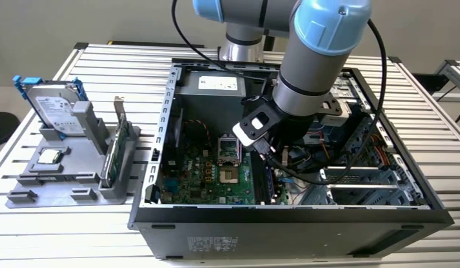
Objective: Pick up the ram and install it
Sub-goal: 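Press down the ram until it locks into place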
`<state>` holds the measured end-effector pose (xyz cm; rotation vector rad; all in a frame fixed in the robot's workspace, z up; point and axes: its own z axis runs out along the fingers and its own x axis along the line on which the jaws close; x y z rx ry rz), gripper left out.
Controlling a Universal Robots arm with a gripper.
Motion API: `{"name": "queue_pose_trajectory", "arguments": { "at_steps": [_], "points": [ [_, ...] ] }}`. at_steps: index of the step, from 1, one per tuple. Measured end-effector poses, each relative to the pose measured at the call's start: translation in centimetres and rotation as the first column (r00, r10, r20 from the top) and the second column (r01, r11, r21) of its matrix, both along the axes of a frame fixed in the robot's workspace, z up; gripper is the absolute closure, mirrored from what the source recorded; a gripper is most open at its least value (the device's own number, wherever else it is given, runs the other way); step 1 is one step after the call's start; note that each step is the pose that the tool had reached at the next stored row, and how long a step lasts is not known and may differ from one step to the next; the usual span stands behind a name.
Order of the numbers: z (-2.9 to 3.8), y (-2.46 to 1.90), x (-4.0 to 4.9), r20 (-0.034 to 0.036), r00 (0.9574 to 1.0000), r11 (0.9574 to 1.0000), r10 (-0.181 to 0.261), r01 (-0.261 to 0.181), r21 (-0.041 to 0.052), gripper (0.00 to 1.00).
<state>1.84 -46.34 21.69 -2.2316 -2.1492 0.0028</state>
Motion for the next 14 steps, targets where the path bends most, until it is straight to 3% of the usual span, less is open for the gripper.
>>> {"name": "queue_pose_trajectory", "arguments": {
  "at_steps": [14],
  "points": [
    [-0.01,0.02,0.0,-0.0002,1.0,1.0,0.0,0.0,-0.0004,1.0]
  ]
}}
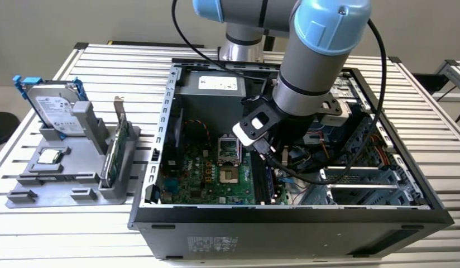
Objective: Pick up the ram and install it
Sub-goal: 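Press down the ram until it locks into place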
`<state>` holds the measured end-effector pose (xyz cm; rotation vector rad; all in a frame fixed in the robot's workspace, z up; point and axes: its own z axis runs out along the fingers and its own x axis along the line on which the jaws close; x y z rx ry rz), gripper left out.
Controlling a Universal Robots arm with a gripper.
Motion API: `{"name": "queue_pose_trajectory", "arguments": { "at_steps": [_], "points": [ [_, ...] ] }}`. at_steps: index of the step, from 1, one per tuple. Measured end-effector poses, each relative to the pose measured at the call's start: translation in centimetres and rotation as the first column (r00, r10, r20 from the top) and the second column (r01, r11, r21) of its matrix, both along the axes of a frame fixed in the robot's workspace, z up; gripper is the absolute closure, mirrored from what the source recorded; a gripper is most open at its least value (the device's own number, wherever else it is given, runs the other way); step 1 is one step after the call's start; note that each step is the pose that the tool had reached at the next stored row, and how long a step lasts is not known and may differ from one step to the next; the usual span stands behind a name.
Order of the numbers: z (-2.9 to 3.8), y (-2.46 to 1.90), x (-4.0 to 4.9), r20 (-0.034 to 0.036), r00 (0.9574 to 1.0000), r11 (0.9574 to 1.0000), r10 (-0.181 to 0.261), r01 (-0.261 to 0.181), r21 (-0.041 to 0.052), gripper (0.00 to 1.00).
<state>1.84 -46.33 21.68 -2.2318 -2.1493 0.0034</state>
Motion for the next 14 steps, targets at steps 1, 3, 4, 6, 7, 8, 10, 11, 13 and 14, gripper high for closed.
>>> {"name": "queue_pose_trajectory", "arguments": {
  "at_steps": [1,3,4,6,7,8,10,11,13,14],
  "points": [
    [0.0,0.0,0.0,0.0,1.0,1.0,0.0,0.0,-0.0001,1.0],
    [0.0,0.0,0.0,0.0,1.0,1.0,0.0,0.0,-0.0002,1.0],
    [0.0,0.0,0.0,0.0,1.0,1.0,0.0,0.0,-0.0002,1.0],
    [0.0,0.0,0.0,0.0,1.0,1.0,0.0,0.0,-0.0003,1.0],
    [0.0,0.0,0.0,-0.0001,1.0,1.0,0.0,0.0,-0.0003,1.0],
    [0.0,0.0,0.0,-0.0001,1.0,1.0,0.0,0.0,-0.0003,1.0],
    [-0.02,0.01,0.0,-0.0002,1.0,1.0,0.0,0.0,-0.0008,1.0],
    [-0.03,0.02,0.0,-0.0005,1.0,1.0,0.0,0.0,-0.002,1.0],
    [0.41,0.08,0.02,-0.0008,1.0,1.0,0.0,0.0,-0.0039,1.0],
    [0.83,0.12,0.03,0.0,1.0,1.0,0.0,0.0,0.0001,1.0]
  ]
}}
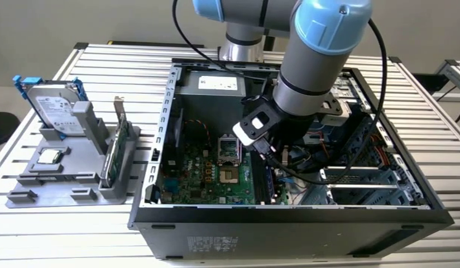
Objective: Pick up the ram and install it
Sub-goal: 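Press down the ram until it locks into place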
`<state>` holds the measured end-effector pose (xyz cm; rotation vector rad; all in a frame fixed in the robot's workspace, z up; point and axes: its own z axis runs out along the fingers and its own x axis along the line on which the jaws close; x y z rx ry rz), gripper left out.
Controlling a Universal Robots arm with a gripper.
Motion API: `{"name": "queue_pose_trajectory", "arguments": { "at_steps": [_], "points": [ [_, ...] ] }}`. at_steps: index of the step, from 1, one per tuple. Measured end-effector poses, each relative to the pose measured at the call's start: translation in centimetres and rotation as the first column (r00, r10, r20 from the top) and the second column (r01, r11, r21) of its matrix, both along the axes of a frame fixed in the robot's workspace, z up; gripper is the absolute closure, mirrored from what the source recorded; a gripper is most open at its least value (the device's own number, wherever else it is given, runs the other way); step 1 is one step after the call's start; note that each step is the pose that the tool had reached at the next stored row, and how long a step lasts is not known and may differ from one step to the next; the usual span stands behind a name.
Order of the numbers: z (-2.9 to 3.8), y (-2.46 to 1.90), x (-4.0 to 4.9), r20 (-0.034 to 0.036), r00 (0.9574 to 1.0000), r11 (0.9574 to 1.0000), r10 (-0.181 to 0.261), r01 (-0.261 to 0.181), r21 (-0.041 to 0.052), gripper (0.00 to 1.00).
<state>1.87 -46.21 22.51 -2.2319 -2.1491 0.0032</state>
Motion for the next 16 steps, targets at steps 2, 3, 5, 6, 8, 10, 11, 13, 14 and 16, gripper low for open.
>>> {"name": "queue_pose_trajectory", "arguments": {
  "at_steps": [2,3,5,6,8,10,11,13,14,16],
  "points": [
    [0.13,-0.08,-0.02,-0.0007,1.0,1.0,0.0,0.0,-0.0029,1.0],
    [0.13,-0.08,-0.02,-0.0008,1.0,1.0,0.0,0.0,-0.003,1.0],
    [0.13,-0.08,-0.02,-0.0008,1.0,1.0,0.0,0.0,-0.003,1.0],
    [0.13,-0.08,-0.02,-0.0008,1.0,1.0,0.0,0.0,-0.0031,1.0],
    [0.13,-0.08,-0.02,-0.0008,1.0,1.0,0.0,0.0,-0.0031,1.0],
    [0.13,-0.08,-0.02,-0.0008,1.0,1.0,0.0,0.0,-0.0031,1.0],
    [0.14,-0.08,-0.02,-0.0008,1.0,1.0,0.0,0.0,-0.0031,1.0],
    [0.14,-0.08,-0.02,-0.0008,1.0,1.0,0.0,0.0,-0.0031,1.0],
    [0.14,-0.08,-0.02,-0.0008,1.0,1.0,0.0,0.0,-0.0031,1.0],
    [0.14,-0.08,-0.02,-0.0008,1.0,1.0,0.0,0.0,-0.0032,1.0]
  ]
}}
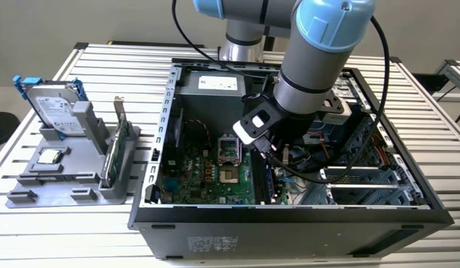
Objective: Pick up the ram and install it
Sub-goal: 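Press down the ram until it locks into place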
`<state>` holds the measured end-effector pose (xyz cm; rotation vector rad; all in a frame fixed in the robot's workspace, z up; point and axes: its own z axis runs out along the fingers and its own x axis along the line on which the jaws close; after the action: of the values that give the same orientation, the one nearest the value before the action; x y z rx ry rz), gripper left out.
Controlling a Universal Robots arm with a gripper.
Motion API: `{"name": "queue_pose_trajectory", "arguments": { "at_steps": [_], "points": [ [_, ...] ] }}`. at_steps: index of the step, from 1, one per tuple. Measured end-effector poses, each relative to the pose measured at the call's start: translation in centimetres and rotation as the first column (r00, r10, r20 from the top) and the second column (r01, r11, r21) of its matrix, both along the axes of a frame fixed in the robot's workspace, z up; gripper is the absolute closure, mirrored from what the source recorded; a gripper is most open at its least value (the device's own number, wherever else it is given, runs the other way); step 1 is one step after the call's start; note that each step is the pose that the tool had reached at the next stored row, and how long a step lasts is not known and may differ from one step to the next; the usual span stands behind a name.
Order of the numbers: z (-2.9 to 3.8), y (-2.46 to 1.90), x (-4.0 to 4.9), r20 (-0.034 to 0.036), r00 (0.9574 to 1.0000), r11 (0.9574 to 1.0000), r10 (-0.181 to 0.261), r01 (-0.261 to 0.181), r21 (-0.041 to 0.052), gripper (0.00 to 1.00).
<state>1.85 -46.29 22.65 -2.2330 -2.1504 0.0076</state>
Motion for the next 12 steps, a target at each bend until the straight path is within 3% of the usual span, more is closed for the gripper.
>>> {"name": "queue_pose_trajectory", "arguments": {
  "at_steps": [12],
  "points": [
    [0.0,0.0,0.0,0.0,1.0,1.0,0.0,0.0,0.0001,1.0]
  ]
}}
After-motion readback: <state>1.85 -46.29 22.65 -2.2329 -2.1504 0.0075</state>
